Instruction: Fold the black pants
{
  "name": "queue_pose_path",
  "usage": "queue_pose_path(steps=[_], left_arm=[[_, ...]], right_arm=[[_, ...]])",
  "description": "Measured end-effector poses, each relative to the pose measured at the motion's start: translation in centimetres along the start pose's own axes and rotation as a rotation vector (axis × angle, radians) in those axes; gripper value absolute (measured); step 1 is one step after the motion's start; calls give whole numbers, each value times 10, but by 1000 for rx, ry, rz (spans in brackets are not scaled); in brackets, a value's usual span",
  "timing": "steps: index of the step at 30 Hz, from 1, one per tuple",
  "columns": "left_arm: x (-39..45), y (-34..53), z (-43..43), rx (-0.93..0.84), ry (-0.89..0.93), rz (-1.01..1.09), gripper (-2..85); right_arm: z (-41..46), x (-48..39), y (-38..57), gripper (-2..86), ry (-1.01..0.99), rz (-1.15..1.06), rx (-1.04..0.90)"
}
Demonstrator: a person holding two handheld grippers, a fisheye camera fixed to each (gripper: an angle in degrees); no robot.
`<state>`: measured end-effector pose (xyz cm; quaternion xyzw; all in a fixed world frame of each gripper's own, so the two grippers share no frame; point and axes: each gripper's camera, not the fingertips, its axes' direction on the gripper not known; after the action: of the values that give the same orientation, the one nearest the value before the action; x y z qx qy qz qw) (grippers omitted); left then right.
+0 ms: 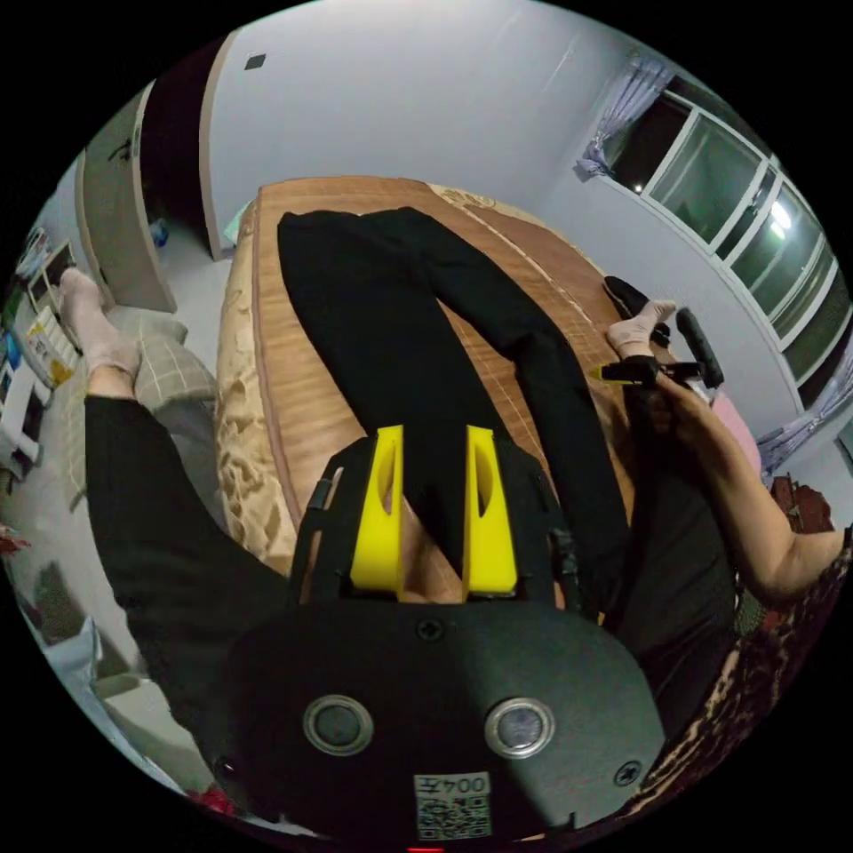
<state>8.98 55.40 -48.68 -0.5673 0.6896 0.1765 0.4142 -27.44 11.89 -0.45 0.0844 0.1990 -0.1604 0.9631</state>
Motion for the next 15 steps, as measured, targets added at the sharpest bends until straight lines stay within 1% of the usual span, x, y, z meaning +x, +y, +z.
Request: queue_pose_path(steps=[1,3,4,6,7,8,9,12,15], left_arm=[[1,-16,3,5,-3,10,105],[17,-90,23,11,-24,71,115],[23,-110,30,7,-29,90,118],[54,-189,70,-42,-22,167,127],[62,-209,81,-62,-17,180,129],[78,-247,106,-104,-5,193,133],[93,-282,130,-144,4,199,136],[126,-353,186,-185,-14,185,144],[148,-402,240,-229,-61,148,152]], right_arm=[[4,3,2,135,-9,7,-5],[18,14,12,129,-40,38,-30],[20,16,15,127,-43,42,-26],[20,22,22,123,-47,57,0],[21,24,23,123,-52,60,-1],[21,27,25,122,-73,58,3],[23,30,26,122,-99,54,0],[27,36,31,125,-166,57,4],[28,47,37,125,-234,91,26]])
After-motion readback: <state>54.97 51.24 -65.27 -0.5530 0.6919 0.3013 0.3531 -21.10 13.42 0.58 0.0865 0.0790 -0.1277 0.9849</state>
